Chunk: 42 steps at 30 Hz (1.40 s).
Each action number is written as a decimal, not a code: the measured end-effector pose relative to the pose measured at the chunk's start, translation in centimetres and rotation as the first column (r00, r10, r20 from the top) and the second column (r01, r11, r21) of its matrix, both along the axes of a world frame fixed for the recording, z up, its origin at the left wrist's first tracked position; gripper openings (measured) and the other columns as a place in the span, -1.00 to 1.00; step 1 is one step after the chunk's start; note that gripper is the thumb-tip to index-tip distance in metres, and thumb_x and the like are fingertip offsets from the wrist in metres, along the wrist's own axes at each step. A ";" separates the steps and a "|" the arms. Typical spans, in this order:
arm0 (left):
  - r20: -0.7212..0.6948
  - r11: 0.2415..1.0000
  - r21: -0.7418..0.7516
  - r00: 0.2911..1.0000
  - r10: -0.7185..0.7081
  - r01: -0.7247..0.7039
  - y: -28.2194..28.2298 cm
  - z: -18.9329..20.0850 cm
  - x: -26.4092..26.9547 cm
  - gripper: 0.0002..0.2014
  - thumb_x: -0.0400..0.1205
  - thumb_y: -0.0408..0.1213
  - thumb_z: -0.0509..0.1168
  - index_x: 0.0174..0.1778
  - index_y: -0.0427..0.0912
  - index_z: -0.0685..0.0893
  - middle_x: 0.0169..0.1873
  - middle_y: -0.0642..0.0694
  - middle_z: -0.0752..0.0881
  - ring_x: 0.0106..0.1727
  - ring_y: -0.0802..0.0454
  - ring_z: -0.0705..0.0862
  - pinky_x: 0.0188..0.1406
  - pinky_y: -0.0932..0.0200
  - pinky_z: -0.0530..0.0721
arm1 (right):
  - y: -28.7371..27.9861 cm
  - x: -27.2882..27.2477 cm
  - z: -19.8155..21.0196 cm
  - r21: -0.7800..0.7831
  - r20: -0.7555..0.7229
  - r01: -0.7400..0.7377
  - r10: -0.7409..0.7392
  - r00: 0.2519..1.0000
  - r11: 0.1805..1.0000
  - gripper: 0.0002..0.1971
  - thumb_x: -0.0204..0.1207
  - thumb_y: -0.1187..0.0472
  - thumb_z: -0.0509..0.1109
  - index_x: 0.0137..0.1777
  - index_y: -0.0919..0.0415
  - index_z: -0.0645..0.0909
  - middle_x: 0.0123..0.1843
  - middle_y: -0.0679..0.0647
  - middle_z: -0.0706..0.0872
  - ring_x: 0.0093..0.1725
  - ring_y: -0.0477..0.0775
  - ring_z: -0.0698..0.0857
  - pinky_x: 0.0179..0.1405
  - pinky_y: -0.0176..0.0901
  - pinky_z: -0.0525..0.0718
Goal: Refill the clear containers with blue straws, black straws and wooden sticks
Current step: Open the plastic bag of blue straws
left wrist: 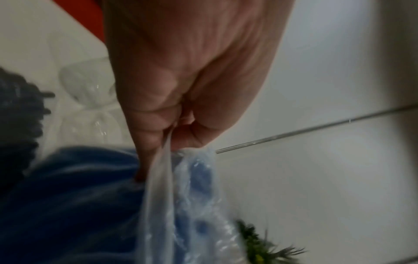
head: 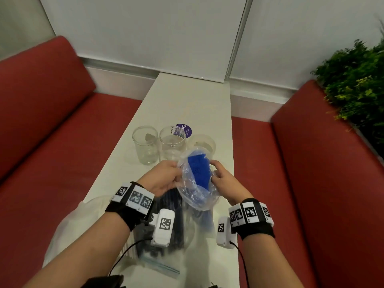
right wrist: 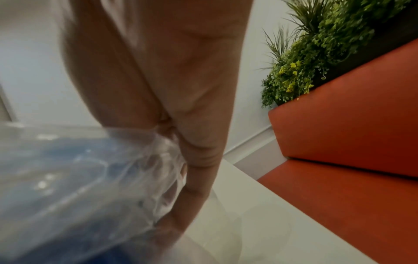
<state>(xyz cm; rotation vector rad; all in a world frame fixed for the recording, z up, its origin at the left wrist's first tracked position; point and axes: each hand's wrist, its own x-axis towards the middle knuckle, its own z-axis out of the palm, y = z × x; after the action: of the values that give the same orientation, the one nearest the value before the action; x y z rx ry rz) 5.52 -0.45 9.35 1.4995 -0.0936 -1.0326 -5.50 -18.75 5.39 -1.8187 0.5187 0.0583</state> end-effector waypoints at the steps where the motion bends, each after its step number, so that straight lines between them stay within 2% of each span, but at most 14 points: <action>1: 0.018 1.000 0.001 0.999 0.029 -0.029 0.0 -0.4 0.0 -0.74 0.60 -0.68 0.10 -0.28 -0.37 0.61 -0.26 -0.27 0.64 -0.23 -0.08 0.67 -0.32 0.14 0.79 | 0.0 0.0 -0.1 -0.002 0.008 0.028 -0.027 1.000 1.000 -0.55 0.79 0.22 0.15 0.36 -0.48 0.49 0.22 0.09 0.77 0.14 0.15 0.80 -0.07 -0.01 0.75; 5: -0.088 0.986 -0.033 0.983 0.161 -0.164 0.0 -1.7 0.1 -0.74 0.70 -0.49 0.08 -0.07 -0.38 0.70 -0.07 -0.35 0.79 -0.22 -0.14 0.81 -0.34 0.05 0.78 | 1.3 0.3 -1.4 -0.013 0.043 0.119 -0.119 0.992 0.993 -0.49 0.79 0.32 0.08 0.30 -0.45 0.53 0.11 0.20 0.77 0.04 0.31 0.82 -0.04 0.26 0.85; 8: -0.134 0.980 -0.049 0.974 0.183 -0.191 -0.9 -2.3 0.0 -0.75 0.64 -0.16 0.15 -0.01 -0.23 0.65 -0.13 -0.25 0.79 -0.11 -0.18 0.79 -0.11 -0.08 0.76 | 1.7 0.8 -2.1 -0.041 0.066 0.111 -0.109 0.992 0.993 -0.64 0.80 0.18 0.14 0.25 -0.39 0.55 0.02 0.07 0.81 -0.02 0.14 0.83 -0.08 0.17 0.87; 12: 0.134 0.997 0.033 0.989 0.064 -0.069 -1.9 -2.6 0.6 -0.49 0.57 0.33 0.25 0.34 0.13 0.57 0.17 0.01 0.73 0.18 0.00 0.72 0.21 -0.13 0.69 | 1.0 1.6 -2.2 -0.156 0.183 0.137 -0.108 0.977 0.978 -0.87 0.80 0.03 0.24 0.18 -0.05 0.62 0.12 -0.03 0.77 0.15 -0.01 0.73 0.28 0.15 0.68; 17: 0.060 0.989 -0.004 0.987 0.148 -0.148 -1.9 -2.9 1.6 -0.52 0.62 0.22 0.28 0.16 -0.10 0.77 0.02 -0.10 0.84 0.05 -0.08 0.82 0.16 -0.09 0.73 | 0.7 2.5 -2.0 0.035 0.237 0.137 -0.142 0.961 0.990 -0.68 0.79 -0.06 0.22 0.50 -0.34 0.36 0.26 -0.02 0.76 0.27 -0.05 0.75 0.33 -0.03 0.70; 20: 0.070 0.983 0.082 0.985 0.158 -0.164 -1.9 -3.2 2.3 -0.50 0.65 0.19 0.25 0.12 -0.21 0.77 -0.09 -0.17 0.86 -0.08 -0.09 0.85 -0.01 0.00 0.77 | 0.7 3.1 -2.3 -0.006 0.251 0.153 -0.147 0.957 0.988 -0.78 0.82 0.01 0.19 0.32 -0.09 0.63 0.24 -0.11 0.78 0.27 -0.09 0.73 0.34 -0.06 0.70; 23: -0.029 0.988 0.048 0.988 0.150 -0.149 -1.6 -3.6 2.5 -0.50 0.68 0.12 0.26 0.21 -0.28 0.72 -0.06 -0.24 0.85 -0.04 -0.18 0.84 -0.04 -0.05 0.78 | 0.5 3.3 -2.8 0.139 0.200 0.287 -0.311 0.929 0.948 -0.79 0.81 0.07 0.23 0.18 0.04 0.70 0.13 0.01 0.82 0.17 0.04 0.78 0.21 -0.01 0.74; 25: -0.033 0.998 0.038 0.998 0.060 -0.058 -0.9 -2.9 2.4 -0.41 0.66 0.23 0.20 0.24 -0.25 0.71 -0.02 -0.19 0.84 -0.01 -0.14 0.84 -0.01 -0.02 0.77 | 0.2 3.2 -3.2 0.191 0.182 0.398 -0.431 0.884 0.897 -0.77 0.82 0.09 0.22 0.16 0.09 0.71 0.06 0.06 0.82 0.08 0.06 0.79 0.06 -0.07 0.75; 27: 0.135 0.956 0.267 0.977 -0.164 0.124 0.1 -1.8 2.5 -0.14 0.46 0.56 0.07 0.13 -0.20 0.77 -0.14 -0.10 0.86 -0.17 -0.02 0.84 -0.11 0.10 0.76 | -0.3 3.0 -3.2 0.220 0.158 0.504 -0.540 0.826 0.835 -0.74 0.83 0.13 0.21 0.05 0.11 0.74 -0.05 0.05 0.82 -0.06 0.02 0.77 -0.18 -0.24 0.72; 29: 0.129 0.851 0.455 0.927 -0.353 0.261 0.8 -0.8 2.5 0.04 0.24 0.72 0.03 -0.01 -0.25 0.76 -0.29 -0.20 0.84 -0.32 -0.08 0.82 -0.27 0.10 0.79 | -0.6 3.1 -3.1 0.222 0.128 0.589 -0.622 0.773 0.777 -0.72 0.80 0.17 0.25 -0.08 0.11 0.76 -0.16 0.05 0.81 -0.17 0.01 0.73 -0.29 -0.24 0.70; 32: -0.046 0.780 0.413 0.866 -0.498 0.470 0.7 0.6 1.7 -0.04 0.27 0.56 0.29 0.14 -0.35 0.64 -0.19 -0.34 0.83 -0.17 -0.23 0.85 -0.22 0.05 0.84 | -0.7 3.3 -3.3 0.114 0.145 0.668 -0.677 0.721 0.736 -0.67 0.73 0.18 0.34 -0.25 0.29 0.72 -0.35 0.07 0.65 -0.30 0.03 0.53 -0.29 -0.12 0.55; 35: -0.076 0.877 0.253 0.912 -0.403 0.409 0.2 1.4 1.0 -0.45 0.53 -0.01 0.49 0.19 -0.44 0.62 -0.03 -0.37 0.82 0.02 -0.22 0.83 -0.17 0.16 0.83 | -0.5 3.1 -3.2 0.062 0.192 0.632 -0.630 0.752 0.773 -0.74 0.69 0.22 0.33 -0.19 0.24 0.74 -0.32 -0.02 0.70 -0.29 0.02 0.57 -0.39 -0.28 0.57; 38: -0.133 0.942 0.123 0.945 -0.297 0.313 0.4 1.5 1.1 -0.69 0.64 -0.42 0.35 0.23 -0.53 0.56 0.08 -0.44 0.76 0.11 -0.27 0.79 -0.06 0.10 0.83 | -0.9 2.4 -2.7 0.040 0.207 0.541 -0.537 0.818 0.840 -0.71 0.74 0.29 0.23 0.17 0.10 0.79 0.05 -0.07 0.82 0.05 -0.03 0.75 0.04 -0.22 0.73; 42: -0.167 0.961 0.026 0.949 -0.269 0.277 0.9 0.8 1.2 -0.74 0.69 -0.55 0.14 0.27 -0.52 0.57 0.09 -0.45 0.76 0.14 -0.32 0.77 0.06 -0.09 0.79 | -1.4 1.7 -2.6 0.087 0.196 0.442 -0.451 0.871 0.893 -0.60 0.74 0.37 0.18 0.31 0.05 0.79 0.23 -0.09 0.83 0.27 -0.07 0.74 0.36 -0.01 0.72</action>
<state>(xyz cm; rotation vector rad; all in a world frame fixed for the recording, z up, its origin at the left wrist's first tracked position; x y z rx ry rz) 6.69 0.41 10.18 1.4676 -0.1654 -1.3852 -3.76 -20.19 2.74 -1.6012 0.7678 -0.4366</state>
